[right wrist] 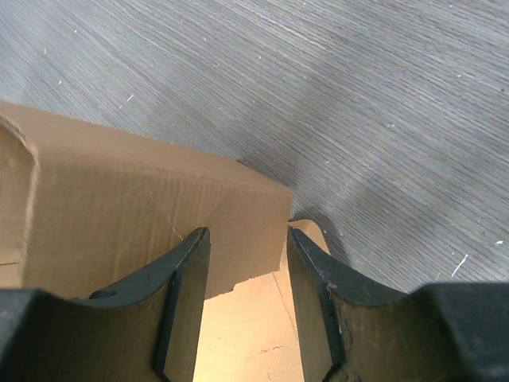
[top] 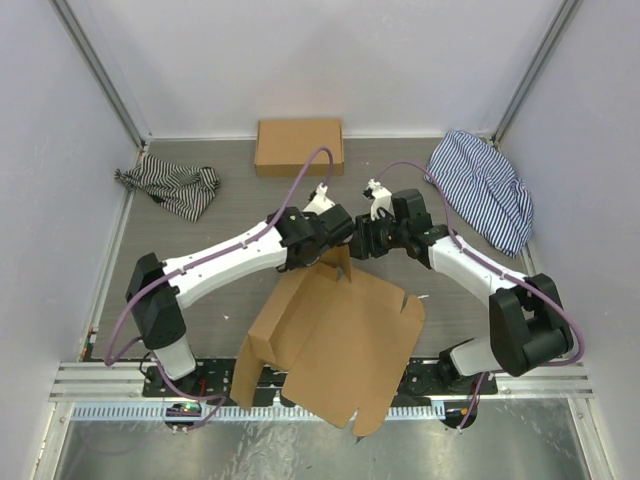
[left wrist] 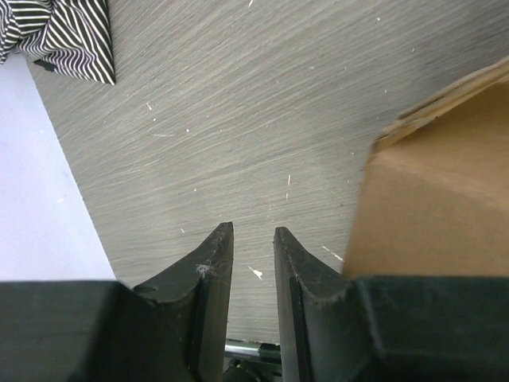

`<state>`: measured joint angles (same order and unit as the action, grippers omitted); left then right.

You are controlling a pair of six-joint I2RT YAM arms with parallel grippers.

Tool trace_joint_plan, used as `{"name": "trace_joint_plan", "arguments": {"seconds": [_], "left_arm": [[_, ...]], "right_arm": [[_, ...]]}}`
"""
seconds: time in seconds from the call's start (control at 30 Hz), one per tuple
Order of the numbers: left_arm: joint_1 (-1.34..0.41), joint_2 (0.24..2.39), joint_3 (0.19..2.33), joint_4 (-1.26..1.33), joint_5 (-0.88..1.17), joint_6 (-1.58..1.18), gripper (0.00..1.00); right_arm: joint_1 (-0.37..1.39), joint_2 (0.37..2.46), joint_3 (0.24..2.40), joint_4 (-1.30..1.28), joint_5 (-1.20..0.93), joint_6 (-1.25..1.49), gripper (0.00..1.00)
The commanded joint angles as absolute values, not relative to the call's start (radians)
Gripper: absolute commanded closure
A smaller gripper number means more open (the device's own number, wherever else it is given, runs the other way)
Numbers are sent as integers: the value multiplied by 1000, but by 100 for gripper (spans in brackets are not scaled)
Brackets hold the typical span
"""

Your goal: Fold the paper box

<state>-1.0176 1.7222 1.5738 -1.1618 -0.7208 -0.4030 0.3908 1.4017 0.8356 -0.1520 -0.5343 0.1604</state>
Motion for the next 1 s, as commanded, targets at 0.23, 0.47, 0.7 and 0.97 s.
{"name": "trace_joint_plan", "arguments": {"seconds": [0.23, 0.47, 0.7, 0.97], "left_arm": [[-1084, 1806, 1596, -1277, -798, -518, 66], [-1099, 1808, 1654, -1339, -840, -515, 66], [-1122, 1812, 1700, -1399, -850, -529, 65], [-1159, 1780, 1735, -1412, -816, -550, 65]], "right_arm": [[395, 1380, 797, -18, -610, 135, 49], [395, 1398, 811, -12, -617, 99, 48], [395, 1379, 802, -6, -636, 99, 47], [395, 1387, 798, -12, -630, 103, 47]]}}
